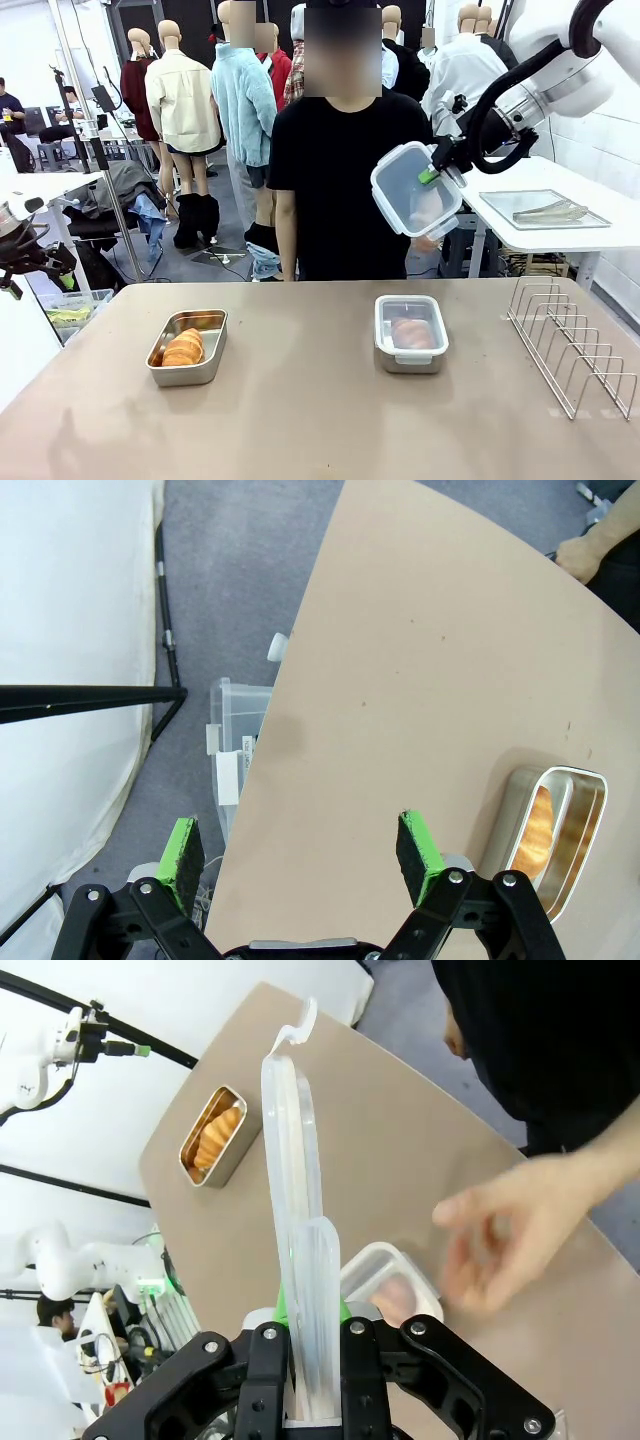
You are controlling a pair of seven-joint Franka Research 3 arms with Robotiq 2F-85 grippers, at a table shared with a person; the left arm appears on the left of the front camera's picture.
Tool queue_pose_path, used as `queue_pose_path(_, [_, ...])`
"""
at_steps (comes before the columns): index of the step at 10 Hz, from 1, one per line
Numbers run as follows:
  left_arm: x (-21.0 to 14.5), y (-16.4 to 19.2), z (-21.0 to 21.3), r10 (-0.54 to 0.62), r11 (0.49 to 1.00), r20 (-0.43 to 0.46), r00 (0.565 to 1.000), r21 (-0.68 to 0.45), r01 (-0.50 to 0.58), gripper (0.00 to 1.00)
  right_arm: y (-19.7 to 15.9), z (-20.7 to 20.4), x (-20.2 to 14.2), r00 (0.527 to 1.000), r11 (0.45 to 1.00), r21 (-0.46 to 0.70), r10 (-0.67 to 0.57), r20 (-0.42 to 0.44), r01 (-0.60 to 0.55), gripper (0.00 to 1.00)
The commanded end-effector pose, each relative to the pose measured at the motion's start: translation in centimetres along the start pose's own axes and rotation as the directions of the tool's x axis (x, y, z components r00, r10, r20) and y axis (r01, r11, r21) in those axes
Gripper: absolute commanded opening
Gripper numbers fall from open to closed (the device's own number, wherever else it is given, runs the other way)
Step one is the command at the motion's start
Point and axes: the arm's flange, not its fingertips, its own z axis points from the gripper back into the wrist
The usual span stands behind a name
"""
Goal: Place the bread in airtight containers.
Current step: Release when the human grabs the Airtight Container lid.
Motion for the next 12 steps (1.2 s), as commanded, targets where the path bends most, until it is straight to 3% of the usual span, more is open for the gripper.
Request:
queue_pose_path(1, [0.00,0.19,0.09,0.003,1.000,0.002,1.000,0.002,-0.003,1.00,0.45,0.09,0.24,1.000,1.000,0.001,0.003,0.018,-0.003,0.00])
queue_pose_path(12, [0.00,0.19,0.09,0.003,1.000,0.002,1.000,0.002,-0.003,1.00,0.45,0.09,0.24,1.000,1.000,0.001,0.003,0.018,-0.003,0.00])
